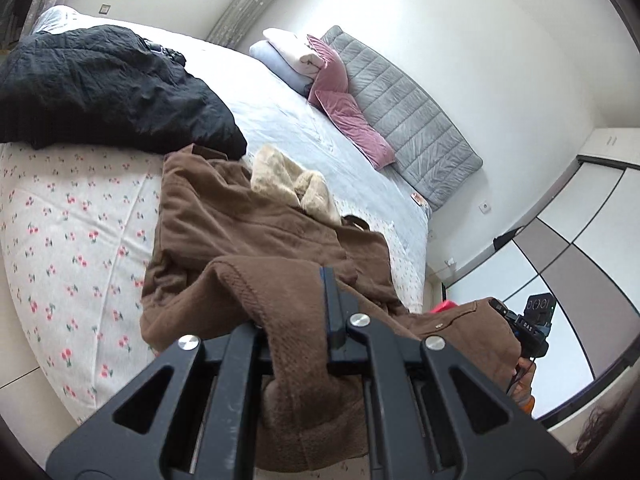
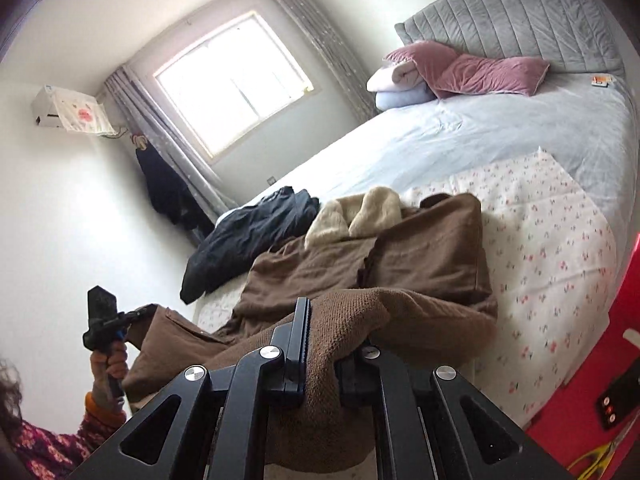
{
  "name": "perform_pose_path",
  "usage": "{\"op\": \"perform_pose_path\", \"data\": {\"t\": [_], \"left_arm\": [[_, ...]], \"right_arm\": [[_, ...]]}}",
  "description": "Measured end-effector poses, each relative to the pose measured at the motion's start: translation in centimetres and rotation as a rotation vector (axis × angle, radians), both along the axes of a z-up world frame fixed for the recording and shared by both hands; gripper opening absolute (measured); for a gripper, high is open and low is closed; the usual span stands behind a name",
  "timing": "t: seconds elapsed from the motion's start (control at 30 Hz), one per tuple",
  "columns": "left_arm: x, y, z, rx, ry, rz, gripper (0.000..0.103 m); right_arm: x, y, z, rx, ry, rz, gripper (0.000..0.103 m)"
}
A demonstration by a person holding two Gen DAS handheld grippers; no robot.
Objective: Fold large clothes
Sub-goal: 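Fold the held hem toward the fur collar with both grippers, then release the hem and open both grippers above the folded jacket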
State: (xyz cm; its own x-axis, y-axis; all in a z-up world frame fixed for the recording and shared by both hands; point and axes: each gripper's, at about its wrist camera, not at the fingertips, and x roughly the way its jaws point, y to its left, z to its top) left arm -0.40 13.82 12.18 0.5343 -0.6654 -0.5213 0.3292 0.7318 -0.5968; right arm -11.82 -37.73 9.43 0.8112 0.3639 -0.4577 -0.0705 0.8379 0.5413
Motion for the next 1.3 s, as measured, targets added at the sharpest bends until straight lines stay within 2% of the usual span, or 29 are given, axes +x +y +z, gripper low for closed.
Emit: {"op": "perform_pose_path", "data": {"t": [0.17, 0.27, 0.37, 0.47, 0.53, 0.67, 0.77, 0.83, 0.9, 0.93, 0.97, 1.03, 1.07, 1.17, 1.3], "left_arm": [[7.2, -0.4, 0.8, 0.009, -0.002, 0.088, 0.009], [11.6, -1.1, 0.4, 0.025, -0.003, 0.13, 0.009], [16.6, -2.2, -0.7, 0.076, -0.006, 0.175, 0.01], [21.1, -3.3, -3.3, 0.109, 0.018, 0.189, 0.011], [23.9, -4.5, -5.8, 0.139, 0.062, 0.189, 0.011], [27.7, -6.8, -11.8, 0.276, 0.126, 0.204, 0.015], [28.6, -7.2, -14.6, 0.33, 0.136, 0.199, 0.015], [28.2, -6.8, -14.8, 0.316, 0.142, 0.181, 0.017], [27.6, -6.3, -13.9, 0.285, 0.139, 0.152, 0.025], [27.3, -6.0, -13.2, 0.28, 0.14, 0.141, 0.036], [26.8, -5.7, -12.4, 0.279, 0.134, 0.134, 0.051], [25.9, -5.1, -10.6, 0.269, 0.098, 0.132, 0.066], [25.3, -4.7, -9.5, 0.277, 0.069, 0.142, 0.074], [23.5, -4.0, -7.1, 0.317, -0.02, 0.148, 0.076], [21.4, -5.1, -6.3, 0.479, -0.071, 0.076, 0.077]], "right_arm": [[7.0, -2.7, 0.7, -0.007, -0.003, -0.111, 0.008], [11.5, -4.8, 0.0, -0.014, 0.016, -0.179, 0.009], [16.2, -6.8, -1.5, -0.023, 0.048, -0.237, 0.009], [20.8, -8.8, -4.3, 0.001, 0.1, -0.267, 0.009], [24.2, -9.2, -7.0, -0.012, 0.166, -0.268, 0.009], [29.1, -9.0, -12.8, -0.057, 0.297, -0.282, 0.01], [30.3, -9.6, -16.1, -0.039, 0.352, -0.316, 0.015], [30.4, -10.6, -17.6, 0.028, 0.361, -0.318, 0.016], [29.8, -11.3, -17.8, 0.1, 0.343, -0.302, 0.02], [29.5, -11.5, -17.5, 0.122, 0.335, -0.293, 0.025], [29.2, -11.7, -17.0, 0.13, 0.33, -0.288, 0.033], [28.3, -11.9, -15.8, 0.132, 0.304, -0.27, 0.043], [27.8, -11.9, -15.0, 0.116, 0.292, -0.266, 0.049], [26.1, -11.4, -12.5, 0.022, 0.253, -0.248, 0.06], [24.9, -9.2, -11.1, -0.135, 0.287, -0.166, 0.061]]}}
